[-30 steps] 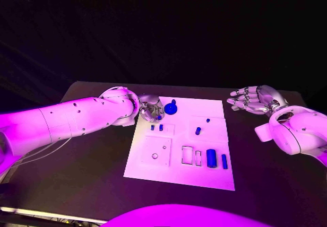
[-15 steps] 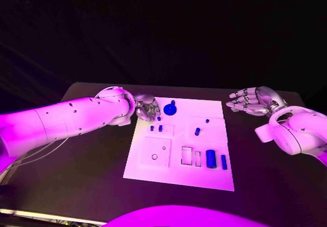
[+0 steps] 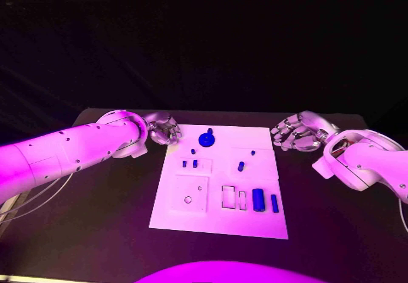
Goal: Assemble the parts on the task board
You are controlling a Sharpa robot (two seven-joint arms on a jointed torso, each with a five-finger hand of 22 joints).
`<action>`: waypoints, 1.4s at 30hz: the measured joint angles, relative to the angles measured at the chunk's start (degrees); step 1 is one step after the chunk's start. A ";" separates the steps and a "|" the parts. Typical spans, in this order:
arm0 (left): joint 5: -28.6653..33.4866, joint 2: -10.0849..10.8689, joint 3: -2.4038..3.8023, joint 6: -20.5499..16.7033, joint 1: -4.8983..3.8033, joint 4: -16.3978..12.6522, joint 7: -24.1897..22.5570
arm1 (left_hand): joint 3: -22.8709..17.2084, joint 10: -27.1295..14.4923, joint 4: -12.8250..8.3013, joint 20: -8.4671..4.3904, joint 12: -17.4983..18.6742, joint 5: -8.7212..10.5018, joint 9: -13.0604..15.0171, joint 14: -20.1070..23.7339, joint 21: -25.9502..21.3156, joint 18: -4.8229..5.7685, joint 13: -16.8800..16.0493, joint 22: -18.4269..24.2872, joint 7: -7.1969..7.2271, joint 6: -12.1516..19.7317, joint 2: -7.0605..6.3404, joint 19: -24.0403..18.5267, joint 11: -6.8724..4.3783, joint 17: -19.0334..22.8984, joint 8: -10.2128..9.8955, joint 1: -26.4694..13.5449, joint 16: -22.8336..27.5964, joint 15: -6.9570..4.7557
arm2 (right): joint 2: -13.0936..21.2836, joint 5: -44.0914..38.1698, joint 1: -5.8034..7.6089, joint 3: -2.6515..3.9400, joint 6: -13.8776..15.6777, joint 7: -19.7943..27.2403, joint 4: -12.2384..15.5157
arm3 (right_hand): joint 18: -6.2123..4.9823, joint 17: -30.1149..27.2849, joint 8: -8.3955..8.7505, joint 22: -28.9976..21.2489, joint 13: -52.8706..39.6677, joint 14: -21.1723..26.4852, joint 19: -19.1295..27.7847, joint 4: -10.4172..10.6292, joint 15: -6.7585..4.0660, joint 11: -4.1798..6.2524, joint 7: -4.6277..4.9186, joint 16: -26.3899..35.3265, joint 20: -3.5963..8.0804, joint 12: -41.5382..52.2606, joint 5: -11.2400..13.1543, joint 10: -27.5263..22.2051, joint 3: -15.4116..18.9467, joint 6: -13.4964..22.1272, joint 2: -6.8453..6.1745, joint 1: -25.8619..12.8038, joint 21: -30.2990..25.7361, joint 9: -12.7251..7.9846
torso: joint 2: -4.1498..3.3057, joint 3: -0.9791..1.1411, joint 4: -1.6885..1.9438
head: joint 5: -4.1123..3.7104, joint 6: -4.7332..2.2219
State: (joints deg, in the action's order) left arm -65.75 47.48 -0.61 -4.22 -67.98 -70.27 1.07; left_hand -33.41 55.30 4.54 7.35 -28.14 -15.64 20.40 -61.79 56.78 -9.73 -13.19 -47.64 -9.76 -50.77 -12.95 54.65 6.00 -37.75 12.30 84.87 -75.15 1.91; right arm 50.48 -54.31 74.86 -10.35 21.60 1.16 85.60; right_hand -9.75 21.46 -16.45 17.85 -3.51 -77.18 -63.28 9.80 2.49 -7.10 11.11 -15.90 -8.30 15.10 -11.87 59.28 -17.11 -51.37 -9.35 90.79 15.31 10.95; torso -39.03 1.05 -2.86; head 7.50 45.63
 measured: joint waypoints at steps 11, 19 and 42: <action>34.66 4.84 0.13 -2.49 0.05 -7.81 -10.73 | 1.69 -3.98 1.82 0.72 -3.68 0.00 0.01 5.03 -4.39 0.00 -1.70 2.67 -0.80 0.42 0.67 -1.33 0.79 7.84 0.97 -3.26 5.84 0.86 | -4.07 -18.89 -0.01 0.01 -1.76 -3.75 -2.03 | 0.00 17.21 3.90 17.99 -0.19 -6.68 -0.90 -3.69 -2.07 1.82 -1.42 -23.91 3.21 -9.06 0.00 9.38 -8.48 -5.89 -3.26 -6.16 20.37 -1.56 | -0.13 -0.04 -0.07 | -4.00 -0.83; 49.68 6.65 0.14 -1.38 0.36 -11.35 -16.58 | 2.48 -4.52 2.59 1.04 -2.92 0.00 0.09 5.61 -6.93 0.01 -0.61 4.51 -0.88 0.50 0.51 -1.65 1.16 9.07 1.62 -4.02 7.94 1.28 | -6.96 -27.51 -0.25 0.05 -2.56 -6.65 -2.98 | 0.00 39.24 4.81 26.81 -0.18 -6.67 -4.76 -3.78 -2.07 1.78 -1.59 -50.63 2.79 -11.02 0.00 9.83 -11.95 -6.06 -4.55 -9.70 29.33 -1.10 | -0.12 -0.05 0.13 | -5.19 -0.97; 58.62 8.23 0.11 0.04 0.52 -13.50 -21.53 | 3.77 -4.52 3.54 1.04 -2.65 0.00 0.11 5.80 -8.54 0.01 -0.03 5.74 -0.88 0.90 0.05 -1.64 1.16 9.30 1.90 -4.94 8.39 1.08 | -10.87 -34.39 -1.78 -0.03 -8.16 -10.99 -4.26 | 0.90 45.85 5.16 33.19 -0.17 -6.85 -7.55 -3.48 -1.46 0.71 -1.05 -58.68 2.04 -11.35 0.22 6.15 -12.25 -5.49 -5.58 -11.63 35.14 -0.65 | -0.09 -0.12 0.20 | -5.07 -0.58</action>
State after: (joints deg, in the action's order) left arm -7.14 55.72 -0.51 -4.18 -67.46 -83.77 -20.46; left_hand -29.64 50.78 8.07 8.39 -30.79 -15.65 20.51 -55.98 48.24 -9.72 -13.22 -41.90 -10.63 -49.87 -12.90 53.01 7.16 -28.46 14.21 79.93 -66.75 2.99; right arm 39.61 -88.70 73.08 -10.38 13.45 -9.83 81.34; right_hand -8.85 67.31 -11.28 51.04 -3.68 -84.02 -70.82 6.32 1.03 -6.39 10.07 -74.58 -6.26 3.75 -11.65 65.43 -29.36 -56.86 -14.93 79.16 50.45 10.30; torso -39.12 0.94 -2.66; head 2.43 45.04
